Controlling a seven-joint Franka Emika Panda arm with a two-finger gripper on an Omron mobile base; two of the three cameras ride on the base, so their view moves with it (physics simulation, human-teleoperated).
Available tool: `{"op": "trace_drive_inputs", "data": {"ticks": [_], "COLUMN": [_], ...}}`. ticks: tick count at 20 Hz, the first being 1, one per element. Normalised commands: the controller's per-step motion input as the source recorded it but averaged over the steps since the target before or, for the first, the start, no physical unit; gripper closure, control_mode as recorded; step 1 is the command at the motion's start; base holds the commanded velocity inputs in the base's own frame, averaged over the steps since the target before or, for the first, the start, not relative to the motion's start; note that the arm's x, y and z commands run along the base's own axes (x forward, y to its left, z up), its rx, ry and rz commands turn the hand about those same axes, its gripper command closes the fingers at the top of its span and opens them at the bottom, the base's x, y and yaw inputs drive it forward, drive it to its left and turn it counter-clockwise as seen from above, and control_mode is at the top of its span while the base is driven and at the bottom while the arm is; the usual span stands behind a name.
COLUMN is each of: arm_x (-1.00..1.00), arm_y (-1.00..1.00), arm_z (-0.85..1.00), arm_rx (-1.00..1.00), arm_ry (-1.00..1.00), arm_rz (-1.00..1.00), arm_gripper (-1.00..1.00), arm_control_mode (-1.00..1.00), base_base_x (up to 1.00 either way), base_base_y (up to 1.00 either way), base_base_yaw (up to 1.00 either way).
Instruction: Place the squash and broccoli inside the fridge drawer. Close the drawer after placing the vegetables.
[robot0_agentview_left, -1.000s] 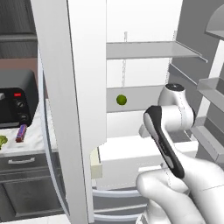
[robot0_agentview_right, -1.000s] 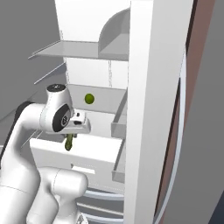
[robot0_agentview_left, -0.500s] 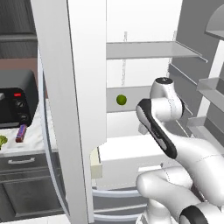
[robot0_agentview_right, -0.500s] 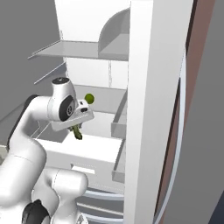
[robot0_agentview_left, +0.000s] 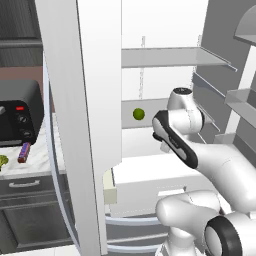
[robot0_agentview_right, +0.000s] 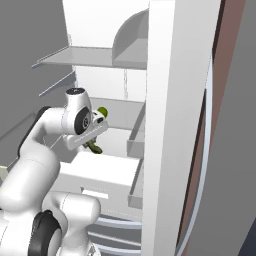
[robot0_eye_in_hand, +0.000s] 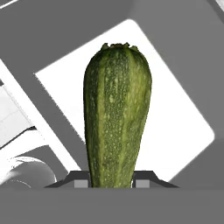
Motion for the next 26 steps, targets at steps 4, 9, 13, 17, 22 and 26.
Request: {"op": "trace_drive_inputs", "data": {"ticks": [4, 9, 13, 17, 22, 26], "arm_x": [0.24, 0.10, 0.09, 0.02, 0.00, 0.00], "arm_y": [0.00, 0.00, 0.00, 0.00, 0.00, 0.00], "arm_z": [-0.35, -0.32, -0.26, -0.24, -0.16, 0.00], "arm_rx": [-0.07, -0.08, -0.05, -0.05, -0.05, 0.00], "arm_ry": [0.00, 0.03, 0.06, 0.06, 0.02, 0.02], "arm_rz": [0.10, 0.03, 0.00, 0.00, 0.01, 0.01], "arm_gripper": [1.00, 1.00, 1.00, 1.00, 1.00, 1.00], "arm_control_mode": [-1.00, -1.00, -1.00, -1.00, -1.00, -1.00], "base_base_x": [0.00, 0.00, 0.00, 0.00, 0.00, 0.00], "base_base_y": [0.00, 0.00, 0.00, 0.00, 0.00, 0.00], "base_base_yaw": [0.00, 0.00, 0.00, 0.00, 0.00, 0.00]}}
